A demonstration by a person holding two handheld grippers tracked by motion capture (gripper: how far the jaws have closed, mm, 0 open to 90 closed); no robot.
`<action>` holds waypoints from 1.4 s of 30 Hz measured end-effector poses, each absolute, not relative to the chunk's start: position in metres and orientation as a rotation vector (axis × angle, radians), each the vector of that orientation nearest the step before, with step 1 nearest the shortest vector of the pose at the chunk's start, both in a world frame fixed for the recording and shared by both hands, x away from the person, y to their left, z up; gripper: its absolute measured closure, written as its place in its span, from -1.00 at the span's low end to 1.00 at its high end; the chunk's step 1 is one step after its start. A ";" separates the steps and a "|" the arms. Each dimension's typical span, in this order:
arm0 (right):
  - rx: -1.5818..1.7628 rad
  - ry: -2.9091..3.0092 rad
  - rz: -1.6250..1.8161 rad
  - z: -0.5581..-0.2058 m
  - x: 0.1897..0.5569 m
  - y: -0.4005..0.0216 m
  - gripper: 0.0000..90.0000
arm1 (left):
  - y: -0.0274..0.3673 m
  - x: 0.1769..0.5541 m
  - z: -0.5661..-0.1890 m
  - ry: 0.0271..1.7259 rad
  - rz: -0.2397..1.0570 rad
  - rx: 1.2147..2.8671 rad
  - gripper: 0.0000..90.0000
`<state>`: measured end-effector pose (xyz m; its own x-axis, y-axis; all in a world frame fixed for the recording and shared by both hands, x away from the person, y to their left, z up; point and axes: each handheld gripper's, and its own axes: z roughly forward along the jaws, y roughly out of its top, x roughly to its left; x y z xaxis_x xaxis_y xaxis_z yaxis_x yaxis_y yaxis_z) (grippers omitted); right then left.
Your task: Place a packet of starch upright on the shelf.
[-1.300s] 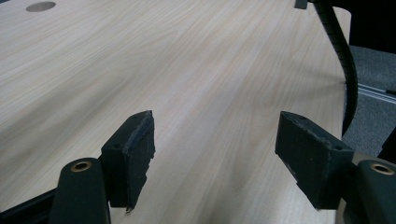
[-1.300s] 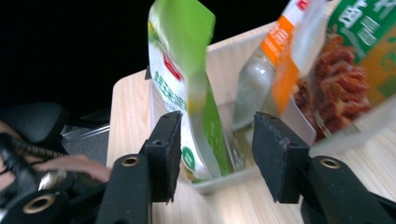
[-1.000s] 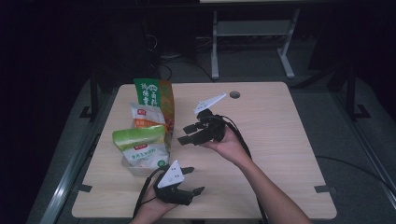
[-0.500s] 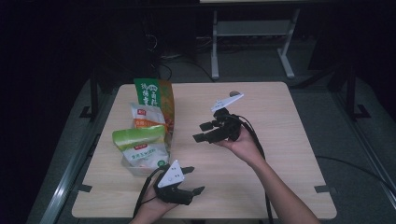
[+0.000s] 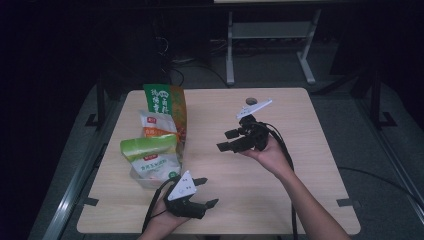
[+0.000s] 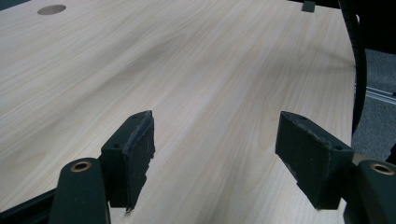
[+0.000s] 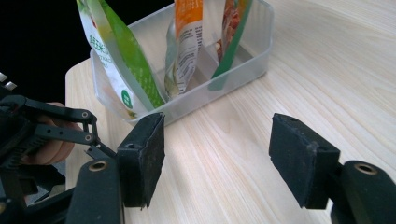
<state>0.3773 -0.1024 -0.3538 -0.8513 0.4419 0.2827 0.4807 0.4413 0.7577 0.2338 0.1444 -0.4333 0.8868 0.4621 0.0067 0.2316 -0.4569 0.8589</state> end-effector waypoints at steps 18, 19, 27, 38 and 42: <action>-0.982 -2.615 -1.371 -0.367 0.371 -0.141 -0.30 | 0.146 0.235 -0.432 0.511 0.298 2.061 -0.38; -0.983 -2.620 -1.372 -0.369 0.370 -0.144 -0.30 | 0.147 0.235 -0.432 0.511 0.298 2.062 -0.38; -1.032 -2.607 -1.367 -0.374 0.366 -0.160 -0.31 | 0.147 0.235 -0.432 0.511 0.301 2.059 -0.38; -1.084 -2.584 -1.366 -0.385 0.358 -0.180 -0.32 | 0.148 0.236 -0.432 0.521 0.302 2.050 -0.38; -1.105 -2.572 -1.365 -0.391 0.354 -0.186 -0.33 | 0.148 0.236 -0.432 0.520 0.302 2.055 -0.38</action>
<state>0.3542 -0.1859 -0.3908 -0.7478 0.5740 0.3336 0.5979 0.3640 0.7141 0.2359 0.1484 -0.4318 0.8785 0.4778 0.0042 0.2400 -0.4488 0.8608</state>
